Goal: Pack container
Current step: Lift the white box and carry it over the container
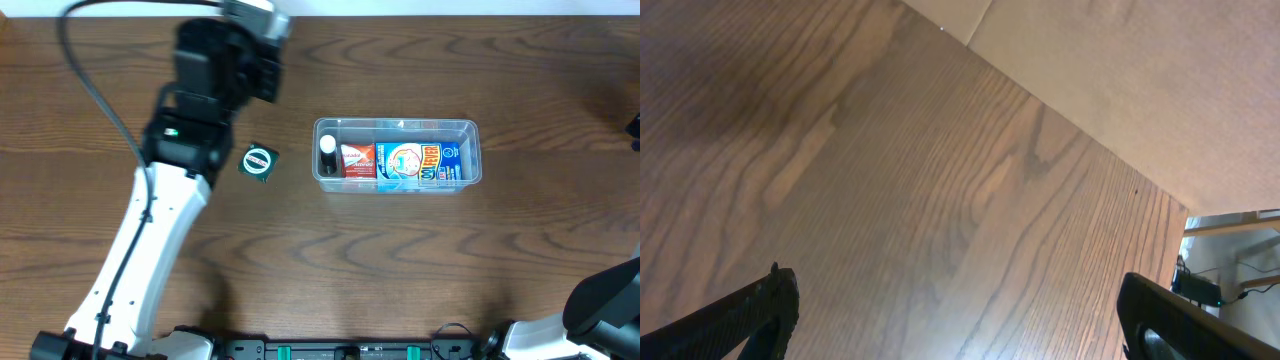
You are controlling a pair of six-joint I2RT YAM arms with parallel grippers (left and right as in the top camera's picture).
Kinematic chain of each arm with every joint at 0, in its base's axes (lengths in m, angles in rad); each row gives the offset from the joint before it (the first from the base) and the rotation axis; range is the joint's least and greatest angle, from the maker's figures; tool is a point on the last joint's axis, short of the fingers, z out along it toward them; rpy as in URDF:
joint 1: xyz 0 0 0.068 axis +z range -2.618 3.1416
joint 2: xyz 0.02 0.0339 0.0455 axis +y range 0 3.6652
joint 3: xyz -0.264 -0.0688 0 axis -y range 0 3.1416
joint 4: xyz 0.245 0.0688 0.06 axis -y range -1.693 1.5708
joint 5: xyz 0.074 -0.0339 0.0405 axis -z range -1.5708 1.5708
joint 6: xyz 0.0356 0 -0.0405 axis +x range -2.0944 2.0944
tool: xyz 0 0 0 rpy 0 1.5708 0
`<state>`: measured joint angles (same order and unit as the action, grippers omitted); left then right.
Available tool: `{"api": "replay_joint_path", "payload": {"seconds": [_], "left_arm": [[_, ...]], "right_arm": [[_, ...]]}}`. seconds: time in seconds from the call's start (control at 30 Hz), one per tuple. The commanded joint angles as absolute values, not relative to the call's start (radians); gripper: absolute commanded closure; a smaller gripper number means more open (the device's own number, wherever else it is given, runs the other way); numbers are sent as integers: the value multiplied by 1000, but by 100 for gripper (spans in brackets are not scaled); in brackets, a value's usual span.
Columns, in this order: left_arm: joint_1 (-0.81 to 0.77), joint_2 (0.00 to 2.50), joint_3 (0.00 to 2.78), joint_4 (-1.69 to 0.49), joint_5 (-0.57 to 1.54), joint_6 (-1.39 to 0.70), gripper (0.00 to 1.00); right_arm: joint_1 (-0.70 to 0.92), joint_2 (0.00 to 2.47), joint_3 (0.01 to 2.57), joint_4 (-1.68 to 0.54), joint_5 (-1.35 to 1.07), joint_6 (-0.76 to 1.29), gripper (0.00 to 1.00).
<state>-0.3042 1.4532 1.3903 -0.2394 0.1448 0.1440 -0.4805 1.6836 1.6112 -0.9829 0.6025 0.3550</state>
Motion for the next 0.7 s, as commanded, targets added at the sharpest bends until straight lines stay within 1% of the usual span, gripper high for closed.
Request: {"api": "replay_joint_path", "payload": {"seconds": [0.0,0.23,0.37,0.53,0.67], "left_arm": [[-410,1469,1401,-237,191,213,65],[-630,1536,1401,-237,191,353,65],[-720,1591,1401,-237,191,425,65],[-793,1684,1401,-237,191,478,65],[-815,1761,1401,-232,191,559,65]], "right_arm": [[-485,1670,1623,-984,619,351,1],[-485,1670,1623,-984,619,351,1],[-485,1670,1623,-984,619,351,1],[-485,1670,1623,-984,619,351,1],[-485,1670,1623,-984,619,351,1]]}}
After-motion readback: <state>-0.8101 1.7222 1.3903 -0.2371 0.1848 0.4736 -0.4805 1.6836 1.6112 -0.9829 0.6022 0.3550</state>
